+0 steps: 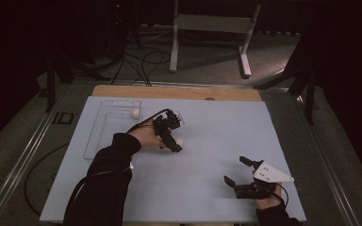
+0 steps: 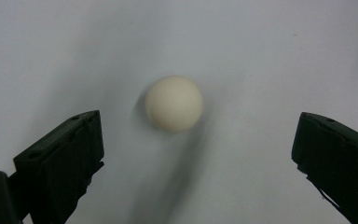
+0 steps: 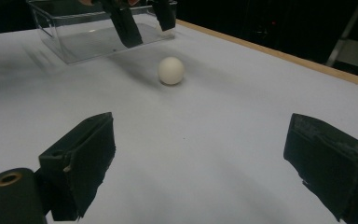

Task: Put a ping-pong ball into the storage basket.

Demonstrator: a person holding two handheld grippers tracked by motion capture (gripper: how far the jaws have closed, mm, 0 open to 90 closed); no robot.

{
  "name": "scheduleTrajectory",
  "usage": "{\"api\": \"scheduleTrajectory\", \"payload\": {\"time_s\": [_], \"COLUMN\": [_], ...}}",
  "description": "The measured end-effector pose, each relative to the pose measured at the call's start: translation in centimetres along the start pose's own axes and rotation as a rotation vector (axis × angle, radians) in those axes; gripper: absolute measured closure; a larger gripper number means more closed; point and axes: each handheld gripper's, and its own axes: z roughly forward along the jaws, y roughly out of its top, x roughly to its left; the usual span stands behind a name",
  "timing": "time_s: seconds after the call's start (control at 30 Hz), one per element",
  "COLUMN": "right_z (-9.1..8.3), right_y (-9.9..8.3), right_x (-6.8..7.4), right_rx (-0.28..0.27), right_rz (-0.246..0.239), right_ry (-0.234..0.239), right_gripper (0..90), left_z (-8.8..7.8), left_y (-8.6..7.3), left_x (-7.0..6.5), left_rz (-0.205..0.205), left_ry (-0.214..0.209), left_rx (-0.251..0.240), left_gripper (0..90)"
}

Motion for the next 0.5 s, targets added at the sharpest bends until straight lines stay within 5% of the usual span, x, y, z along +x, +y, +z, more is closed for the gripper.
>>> {"api": "scheduleTrajectory", "payload": {"time_s": [0.5], "right_z": [0.0], "right_y": [0.0], "right_x": [0.0], "right_rx": [0.001], "right_rz": [0.003], "right_ry": [0.003], "right_gripper": [8.8], "left_z": [1.3], "left_y": [0.4], "left_x": [0.6], "left_rz": [-0.061], "left_ry": [0.021], "left_rx": [0.022], "left_gripper": [8.3]}}
